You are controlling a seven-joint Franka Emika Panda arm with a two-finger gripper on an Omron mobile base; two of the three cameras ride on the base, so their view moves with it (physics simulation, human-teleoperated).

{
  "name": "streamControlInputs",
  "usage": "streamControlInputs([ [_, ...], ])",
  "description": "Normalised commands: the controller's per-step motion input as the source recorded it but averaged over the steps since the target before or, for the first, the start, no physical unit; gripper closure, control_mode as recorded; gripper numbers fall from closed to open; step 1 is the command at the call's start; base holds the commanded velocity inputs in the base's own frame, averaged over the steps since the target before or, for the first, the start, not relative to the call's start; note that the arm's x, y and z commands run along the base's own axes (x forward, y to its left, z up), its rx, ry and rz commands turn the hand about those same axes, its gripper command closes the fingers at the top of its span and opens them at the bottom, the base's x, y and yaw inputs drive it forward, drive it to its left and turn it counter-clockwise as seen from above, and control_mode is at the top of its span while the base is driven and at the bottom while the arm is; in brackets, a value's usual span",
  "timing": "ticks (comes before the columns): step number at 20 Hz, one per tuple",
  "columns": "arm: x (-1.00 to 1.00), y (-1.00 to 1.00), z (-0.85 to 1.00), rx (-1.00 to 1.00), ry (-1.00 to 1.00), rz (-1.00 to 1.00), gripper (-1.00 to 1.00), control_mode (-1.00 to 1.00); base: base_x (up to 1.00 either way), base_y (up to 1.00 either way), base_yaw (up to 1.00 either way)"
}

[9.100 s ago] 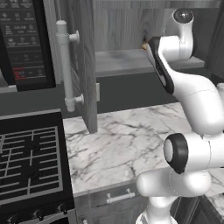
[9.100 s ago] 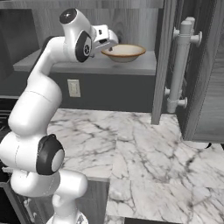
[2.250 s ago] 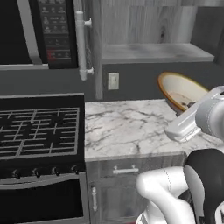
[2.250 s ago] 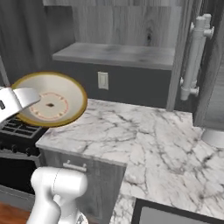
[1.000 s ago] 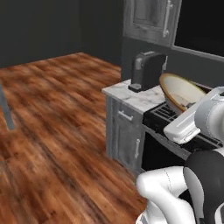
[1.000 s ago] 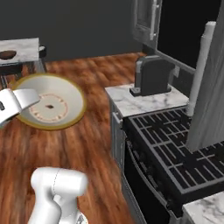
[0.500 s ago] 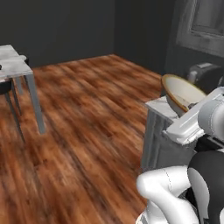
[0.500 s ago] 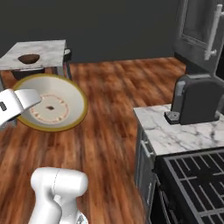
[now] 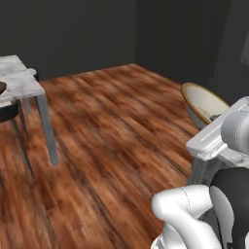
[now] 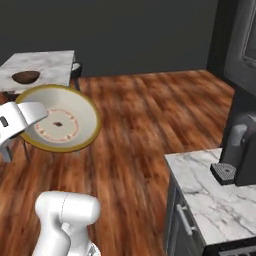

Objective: Pick up the bowls from the cabinet and place each bowl in front of a stool on the dining counter.

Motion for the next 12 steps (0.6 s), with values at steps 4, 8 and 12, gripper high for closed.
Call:
streamControlInputs([
  [4, 0.00, 0.00, 0.00, 0.00, 0.00, 0.00, 1.00, 1.00, 1.00, 0.18, 0.00],
  [8, 0.00, 0.00, 0.00, 0.00, 0.00, 0.00, 1.00, 1.00, 1.00, 0.20, 0.00],
  [12, 0.00, 0.00, 0.00, 0.00, 0.00, 0.00, 1.00, 1.00, 1.00, 0.18, 0.00],
])
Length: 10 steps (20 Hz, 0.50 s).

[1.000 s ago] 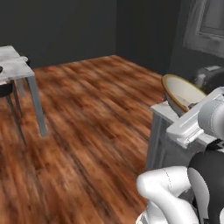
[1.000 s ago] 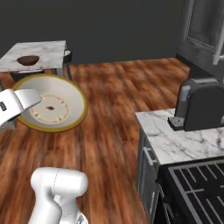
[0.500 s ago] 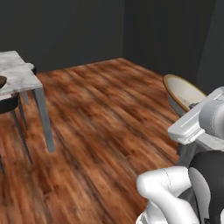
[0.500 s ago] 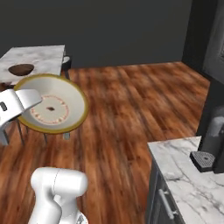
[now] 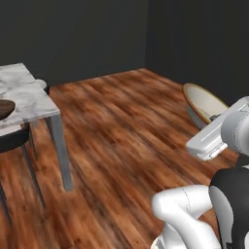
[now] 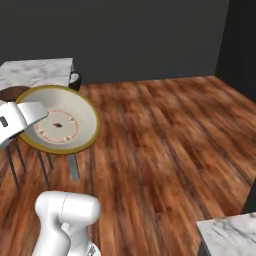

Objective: Pick up the bowls from the cabinet and place each bowl in front of a stool on the dining counter.

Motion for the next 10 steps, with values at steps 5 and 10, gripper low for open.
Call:
streamControlInputs([
  [5, 0.00, 0.00, 0.00, 0.00, 0.00, 0.00, 1.00, 1.00, 1.00, 0.13, 0.00],
  [10, 0.00, 0.00, 0.00, 0.00, 0.00, 0.00, 1.00, 1.00, 1.00, 0.01, 0.00],
])
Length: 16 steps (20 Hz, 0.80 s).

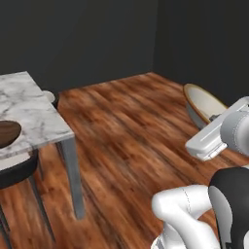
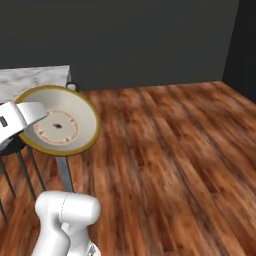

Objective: Pick up the bowls from the cabinet and place each bowl in front of a stool on the dining counter.

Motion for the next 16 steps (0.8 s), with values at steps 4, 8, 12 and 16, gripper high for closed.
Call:
streamControlInputs([
  [4, 0.00, 0.00, 0.00, 0.00, 0.00, 0.00, 1.00, 1.00, 1.00, 0.00, 0.01],
  [8, 0.00, 0.00, 0.00, 0.00, 0.00, 0.00, 1.00, 1.00, 1.00, -0.06, 0.01],
  [12, 0.00, 0.00, 0.00, 0.00, 0.00, 0.00, 1.00, 1.00, 1.00, -0.46, 0.00],
  [16, 0.00, 0.00, 0.00, 0.00, 0.00, 0.00, 1.00, 1.00, 1.00, -0.49, 0.04],
])
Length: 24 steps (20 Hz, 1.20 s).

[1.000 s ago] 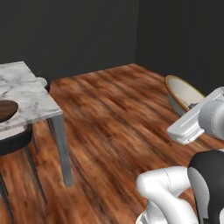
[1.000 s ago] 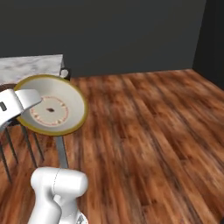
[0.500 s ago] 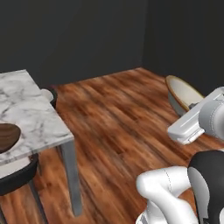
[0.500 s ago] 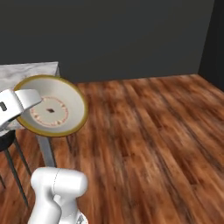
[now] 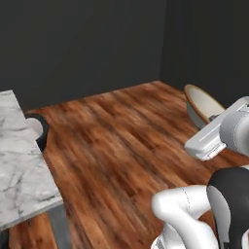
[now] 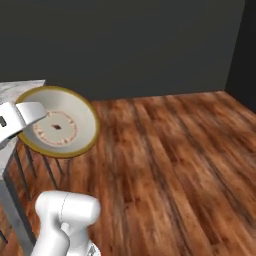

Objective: Pick up the bowls from the cabinet and place each bowl in front of a stool on the dining counter.

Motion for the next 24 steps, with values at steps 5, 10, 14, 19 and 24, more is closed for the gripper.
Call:
streamControlInputs([
  [5, 0.00, 0.00, 0.00, 0.00, 0.00, 0.00, 1.00, 1.00, 1.00, -0.50, 0.39],
  [10, 0.00, 0.00, 0.00, 0.00, 0.00, 0.00, 1.00, 1.00, 1.00, -0.30, 0.51],
  [14, 0.00, 0.00, 0.00, 0.00, 0.00, 0.00, 1.00, 1.00, 1.00, -0.12, 0.53],
  [19, 0.00, 0.00, 0.00, 0.00, 0.00, 0.00, 1.00, 1.00, 1.00, -0.09, 0.59],
  [24, 0.00, 0.00, 0.00, 0.00, 0.00, 0.00, 1.00, 1.00, 0.54, 0.00, 0.71],
])
